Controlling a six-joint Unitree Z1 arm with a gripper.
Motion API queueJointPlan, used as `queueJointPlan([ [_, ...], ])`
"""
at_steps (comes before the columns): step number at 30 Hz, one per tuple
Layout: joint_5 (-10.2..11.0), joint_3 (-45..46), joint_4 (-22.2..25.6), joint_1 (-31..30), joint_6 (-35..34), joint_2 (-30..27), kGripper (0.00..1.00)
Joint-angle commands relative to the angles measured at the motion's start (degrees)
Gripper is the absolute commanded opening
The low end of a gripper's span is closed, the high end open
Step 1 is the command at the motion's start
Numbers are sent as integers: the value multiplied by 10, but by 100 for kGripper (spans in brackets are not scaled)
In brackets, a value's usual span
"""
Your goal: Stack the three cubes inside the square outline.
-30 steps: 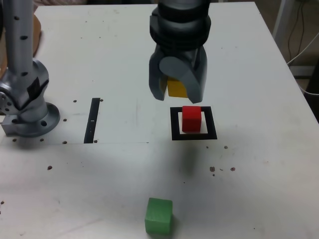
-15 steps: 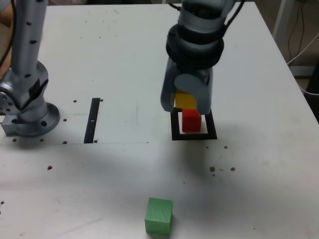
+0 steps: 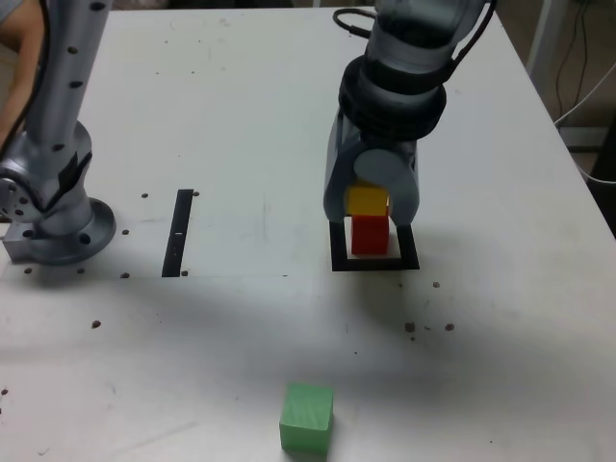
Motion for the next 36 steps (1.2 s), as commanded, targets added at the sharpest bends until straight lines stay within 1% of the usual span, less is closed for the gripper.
queueJointPlan([
  [1,-6,-2,-1,6,3,3,7],
  [14,-33,6,-11,29,23,4,7],
  [19,-33,25,-28,29,23,-3,9],
  [26,-31,74,-84,29,22,-26,10],
  [36,-30,77,-83,36,22,-27,10],
])
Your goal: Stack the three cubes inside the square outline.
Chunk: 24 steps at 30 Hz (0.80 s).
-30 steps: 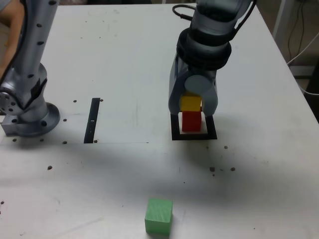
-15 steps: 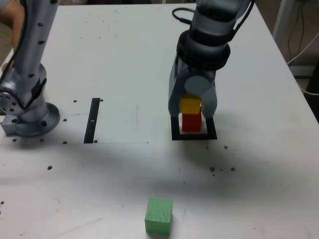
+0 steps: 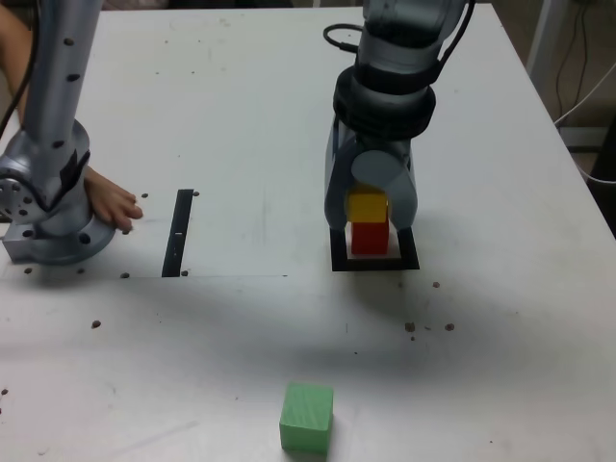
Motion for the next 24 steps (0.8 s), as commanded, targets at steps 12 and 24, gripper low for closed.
queueJointPlan([
  [12,0,-5,-1,5,1,12,11],
  [24,-5,-7,-3,5,2,22,23],
])
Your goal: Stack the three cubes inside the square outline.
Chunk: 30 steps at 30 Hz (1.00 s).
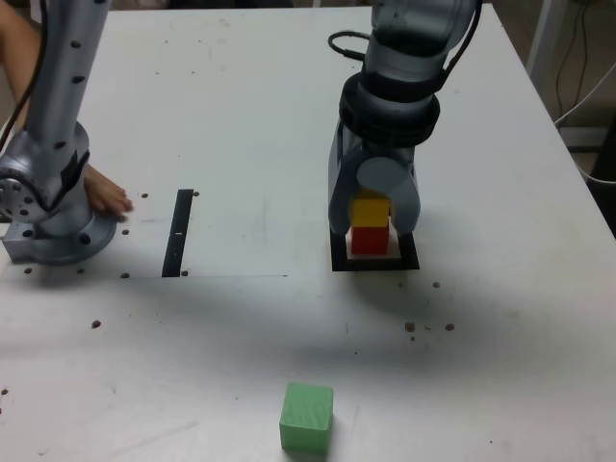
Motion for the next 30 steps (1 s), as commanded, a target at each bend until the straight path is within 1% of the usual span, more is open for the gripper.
queueJointPlan([
  [1,-1,-2,-1,1,1,3,24],
  [6,-1,-3,-2,1,2,5,34],
  [9,-1,-2,-2,1,2,6,37],
  [12,-1,-3,-2,1,3,7,46],
  [14,-2,-4,-2,1,6,7,56],
  [15,-2,-5,-2,1,7,7,63],
  [16,-2,-6,-1,1,9,7,73],
  [17,-2,-6,-1,1,10,6,78],
  [18,-1,-7,-1,1,10,6,87],
  [20,0,-8,0,1,11,4,96],
  [22,2,-8,2,1,11,2,99],
  [30,5,-7,7,1,11,-1,99],
])
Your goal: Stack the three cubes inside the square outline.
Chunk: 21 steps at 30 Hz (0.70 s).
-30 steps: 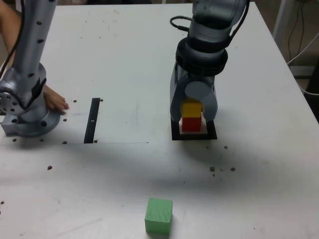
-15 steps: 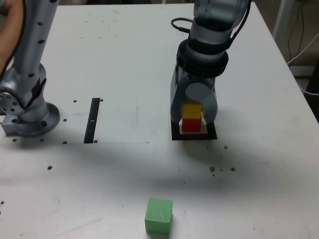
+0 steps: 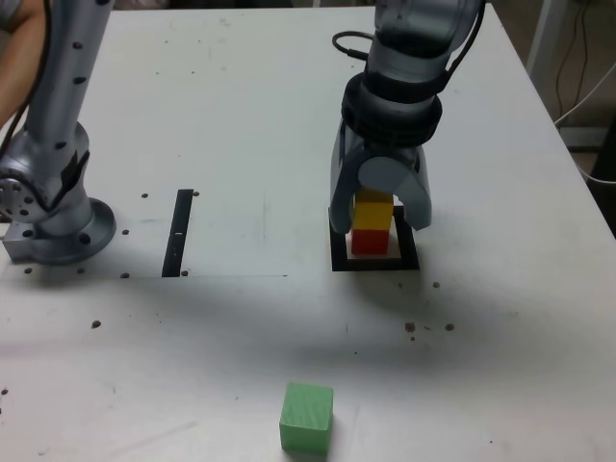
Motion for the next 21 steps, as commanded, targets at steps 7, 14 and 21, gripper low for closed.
queueJointPlan([
  [7,1,3,19,0,-1,-29,99],
  [14,-7,5,50,-23,-16,-72,99],
  [21,-6,4,67,-91,-57,-106,99],
])
